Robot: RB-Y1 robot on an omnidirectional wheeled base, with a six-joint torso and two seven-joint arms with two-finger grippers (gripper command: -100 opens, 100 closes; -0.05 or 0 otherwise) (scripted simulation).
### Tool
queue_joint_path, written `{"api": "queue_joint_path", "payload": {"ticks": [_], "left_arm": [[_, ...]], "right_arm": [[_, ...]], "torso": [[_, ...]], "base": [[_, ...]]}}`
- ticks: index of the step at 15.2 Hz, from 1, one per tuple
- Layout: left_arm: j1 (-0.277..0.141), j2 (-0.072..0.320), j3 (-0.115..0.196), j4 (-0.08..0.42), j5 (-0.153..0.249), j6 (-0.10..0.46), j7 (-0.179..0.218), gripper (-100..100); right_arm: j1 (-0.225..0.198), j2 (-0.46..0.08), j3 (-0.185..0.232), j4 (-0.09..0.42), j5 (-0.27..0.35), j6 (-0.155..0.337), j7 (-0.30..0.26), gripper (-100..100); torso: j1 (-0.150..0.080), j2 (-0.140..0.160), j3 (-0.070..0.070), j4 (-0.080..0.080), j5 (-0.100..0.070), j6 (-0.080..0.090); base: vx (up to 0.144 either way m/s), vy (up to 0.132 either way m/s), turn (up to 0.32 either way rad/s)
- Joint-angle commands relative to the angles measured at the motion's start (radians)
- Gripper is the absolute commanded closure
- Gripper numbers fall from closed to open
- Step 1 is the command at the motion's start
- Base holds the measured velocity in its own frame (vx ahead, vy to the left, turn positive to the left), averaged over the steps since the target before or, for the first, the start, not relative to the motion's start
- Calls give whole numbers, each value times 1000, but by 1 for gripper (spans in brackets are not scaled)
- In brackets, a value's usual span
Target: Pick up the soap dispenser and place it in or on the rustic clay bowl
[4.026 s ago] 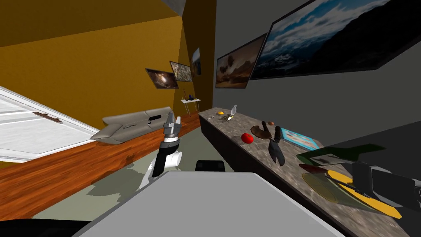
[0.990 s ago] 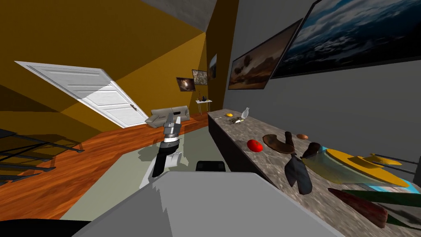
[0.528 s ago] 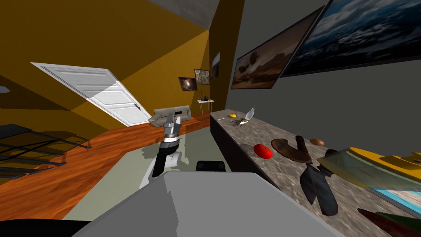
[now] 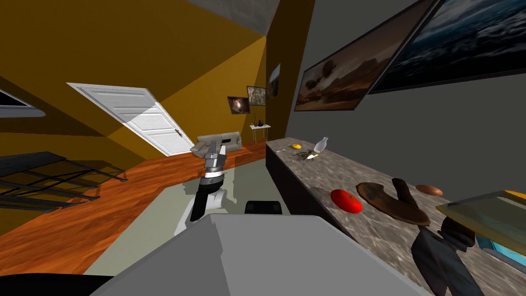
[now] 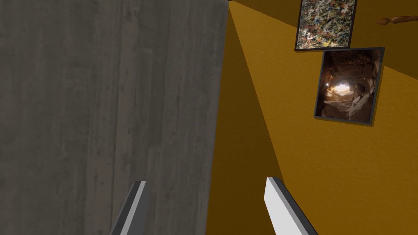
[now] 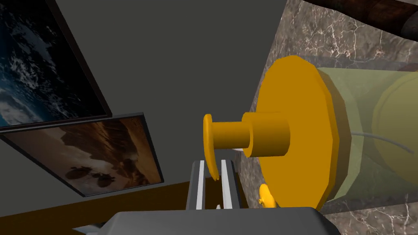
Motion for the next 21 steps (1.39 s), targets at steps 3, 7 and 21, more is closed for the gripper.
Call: {"api": "queue_joint_path", "payload": {"ticks": [3, 7, 21], "left_arm": [[0, 0, 0, 0, 0, 0, 0, 0], [0, 0, 0, 0, 0, 0, 0, 0], [0, 0, 0, 0, 0, 0, 0, 0]], "right_arm": [[-75, 25, 4, 38, 0, 43, 20, 100], [-144, 55, 4, 73, -2, 85, 37, 100], [-407, 172, 8, 208, -10, 243, 98, 100]], "torso": [[-1, 1, 1, 0, 0, 0], [0, 2, 1, 1, 0, 1], [3, 7, 6, 5, 5, 1]], "base": [[80, 51, 60], [75, 59, 61], [77, 52, 63]]}}
